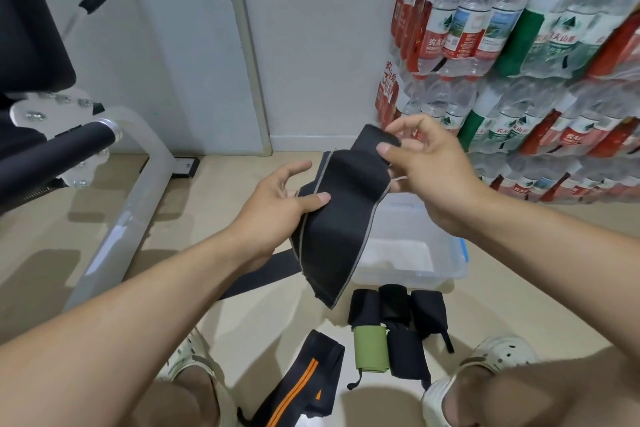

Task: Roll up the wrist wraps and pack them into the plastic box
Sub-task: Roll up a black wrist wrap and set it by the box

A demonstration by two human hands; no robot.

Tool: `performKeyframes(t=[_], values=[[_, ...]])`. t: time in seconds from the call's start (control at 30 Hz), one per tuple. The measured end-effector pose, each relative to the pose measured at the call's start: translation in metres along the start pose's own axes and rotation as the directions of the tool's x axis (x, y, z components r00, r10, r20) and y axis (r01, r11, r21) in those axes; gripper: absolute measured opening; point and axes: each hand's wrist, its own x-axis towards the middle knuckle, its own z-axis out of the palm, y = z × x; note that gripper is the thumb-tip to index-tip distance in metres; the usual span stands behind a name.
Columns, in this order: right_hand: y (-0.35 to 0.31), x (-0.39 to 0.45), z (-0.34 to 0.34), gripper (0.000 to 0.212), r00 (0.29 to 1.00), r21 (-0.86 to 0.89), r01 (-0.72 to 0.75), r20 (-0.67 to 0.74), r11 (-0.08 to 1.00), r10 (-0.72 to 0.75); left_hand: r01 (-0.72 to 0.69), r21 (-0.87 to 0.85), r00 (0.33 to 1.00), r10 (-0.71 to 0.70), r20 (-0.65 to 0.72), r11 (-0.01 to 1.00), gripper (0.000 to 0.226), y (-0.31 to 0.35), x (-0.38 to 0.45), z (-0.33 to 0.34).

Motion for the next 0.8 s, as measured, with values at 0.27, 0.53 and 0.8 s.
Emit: performKeyframes(t=[0.27, 0.53, 0.8], values=[[0.007, 0.004, -0.006, 0.023, 0.983, -0.212, -0.055, 0.158, 0.976, 0.09, -0.036, 0.004, 0.999, 0.036, -0.03, 0.999, 0.059, 0.001, 0.002, 0.0], [0.013, -0.005, 0.002, 0.007, 0.955, -0.344, 0.184, 0.284, 0.921, -0.085, -0.063, 0.017, 0.998, 0.063, 0.008, 0.998, 0.056, 0.0, 0.001, 0.001], [0.016, 0.004, 0.0, 0.014, 0.985, -0.346, 0.166, 0.109, 0.923, -0.136, -0.107, -0.033, 0.994, 0.106, -0.015, 0.994, 0.027, 0.001, 0.001, 0.001]])
